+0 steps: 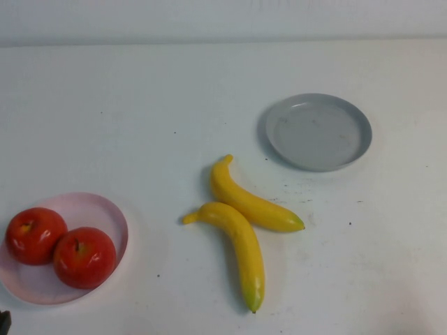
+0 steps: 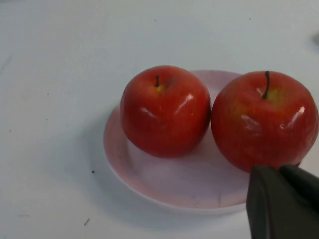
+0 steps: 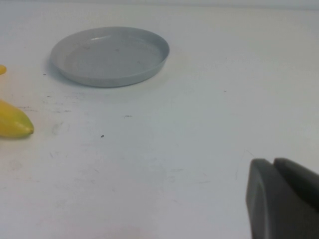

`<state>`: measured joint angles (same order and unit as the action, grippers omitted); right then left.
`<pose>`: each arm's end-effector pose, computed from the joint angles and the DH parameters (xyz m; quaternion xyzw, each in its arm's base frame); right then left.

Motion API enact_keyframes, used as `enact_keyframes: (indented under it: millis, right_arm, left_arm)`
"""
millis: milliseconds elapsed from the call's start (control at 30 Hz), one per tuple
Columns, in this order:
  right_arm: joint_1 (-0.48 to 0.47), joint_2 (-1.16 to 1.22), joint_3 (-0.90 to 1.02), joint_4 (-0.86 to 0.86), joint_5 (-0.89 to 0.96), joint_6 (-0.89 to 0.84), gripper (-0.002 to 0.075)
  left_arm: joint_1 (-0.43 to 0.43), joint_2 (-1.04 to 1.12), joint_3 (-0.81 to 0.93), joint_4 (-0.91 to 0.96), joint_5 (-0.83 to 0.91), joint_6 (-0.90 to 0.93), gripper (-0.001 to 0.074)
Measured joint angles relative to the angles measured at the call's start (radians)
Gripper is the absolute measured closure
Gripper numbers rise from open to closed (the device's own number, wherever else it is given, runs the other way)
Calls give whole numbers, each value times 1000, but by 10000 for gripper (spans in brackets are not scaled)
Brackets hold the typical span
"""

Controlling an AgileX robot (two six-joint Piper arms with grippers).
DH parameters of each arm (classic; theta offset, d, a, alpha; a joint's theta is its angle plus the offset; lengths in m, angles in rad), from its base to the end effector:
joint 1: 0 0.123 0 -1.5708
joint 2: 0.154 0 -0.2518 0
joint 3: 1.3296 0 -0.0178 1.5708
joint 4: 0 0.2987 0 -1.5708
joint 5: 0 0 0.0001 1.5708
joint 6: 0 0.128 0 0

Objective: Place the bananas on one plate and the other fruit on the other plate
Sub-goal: Put another type of fruit in the right plate

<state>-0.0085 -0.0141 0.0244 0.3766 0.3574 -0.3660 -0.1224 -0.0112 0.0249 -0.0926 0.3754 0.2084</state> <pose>0.1700 0.0151 0.1664 -0.0404 0.7903 0.0450 0.6097 0.1677 -0.0250 0.1606 0.1082 0.7976 -0.0137 0.5932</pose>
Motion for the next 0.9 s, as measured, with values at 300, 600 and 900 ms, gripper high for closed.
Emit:
enact_keyframes:
  millis: [300, 600, 900]
  right_arm:
    - [0, 0, 0, 0, 0, 0, 741]
    - [0, 0, 0, 0, 0, 0, 741]
    - [0, 0, 0, 50, -43, 0, 741]
  left_arm:
    - [0, 0, 0, 2, 2, 0, 734]
    - [0, 0, 0, 2, 2, 0, 734]
    - [0, 0, 0, 4, 2, 0, 734]
